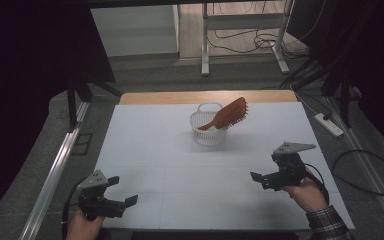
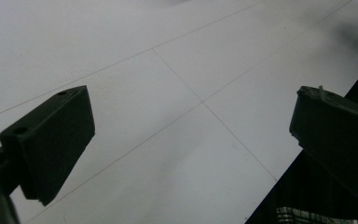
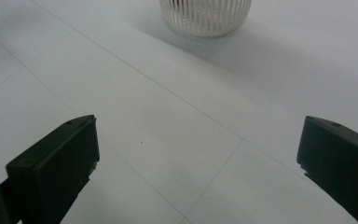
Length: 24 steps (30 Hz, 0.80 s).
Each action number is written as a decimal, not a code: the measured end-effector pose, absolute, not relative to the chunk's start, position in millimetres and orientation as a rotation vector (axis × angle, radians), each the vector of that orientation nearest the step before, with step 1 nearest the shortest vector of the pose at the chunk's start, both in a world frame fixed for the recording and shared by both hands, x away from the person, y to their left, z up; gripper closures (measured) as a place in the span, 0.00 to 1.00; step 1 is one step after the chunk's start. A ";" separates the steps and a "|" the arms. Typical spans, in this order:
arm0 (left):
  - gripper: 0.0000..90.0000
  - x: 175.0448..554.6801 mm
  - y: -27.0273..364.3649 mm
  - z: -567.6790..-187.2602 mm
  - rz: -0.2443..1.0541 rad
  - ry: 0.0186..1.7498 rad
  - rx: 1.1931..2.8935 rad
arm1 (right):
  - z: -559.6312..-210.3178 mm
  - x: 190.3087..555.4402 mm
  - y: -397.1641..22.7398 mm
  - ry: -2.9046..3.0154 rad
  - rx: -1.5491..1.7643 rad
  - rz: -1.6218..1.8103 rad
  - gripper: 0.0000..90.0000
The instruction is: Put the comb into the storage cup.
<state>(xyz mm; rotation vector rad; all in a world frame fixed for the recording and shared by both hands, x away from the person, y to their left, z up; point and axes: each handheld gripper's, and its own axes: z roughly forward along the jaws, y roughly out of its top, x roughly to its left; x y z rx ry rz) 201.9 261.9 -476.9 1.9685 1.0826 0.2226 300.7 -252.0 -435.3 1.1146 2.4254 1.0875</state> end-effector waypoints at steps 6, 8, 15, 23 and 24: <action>0.01 201.9 261.9 -476.9 0.222 1.082 1.970 | -437.3 296.8 -256.0 2.423 1.122 1.078 0.00; 0.01 202.0 261.8 -476.9 0.222 1.082 1.970 | -437.7 295.7 -257.0 2.422 1.122 1.073 0.00; 0.01 201.9 261.9 -476.9 0.223 1.082 1.970 | -439.1 292.0 -260.9 2.417 1.133 1.070 0.00; 0.01 201.9 261.9 -476.9 0.223 1.084 1.968 | -441.5 287.1 -267.1 2.420 1.151 1.058 0.00; 0.01 201.9 261.9 -477.0 0.223 1.084 1.968 | -441.8 286.5 -267.8 2.419 1.154 1.059 0.00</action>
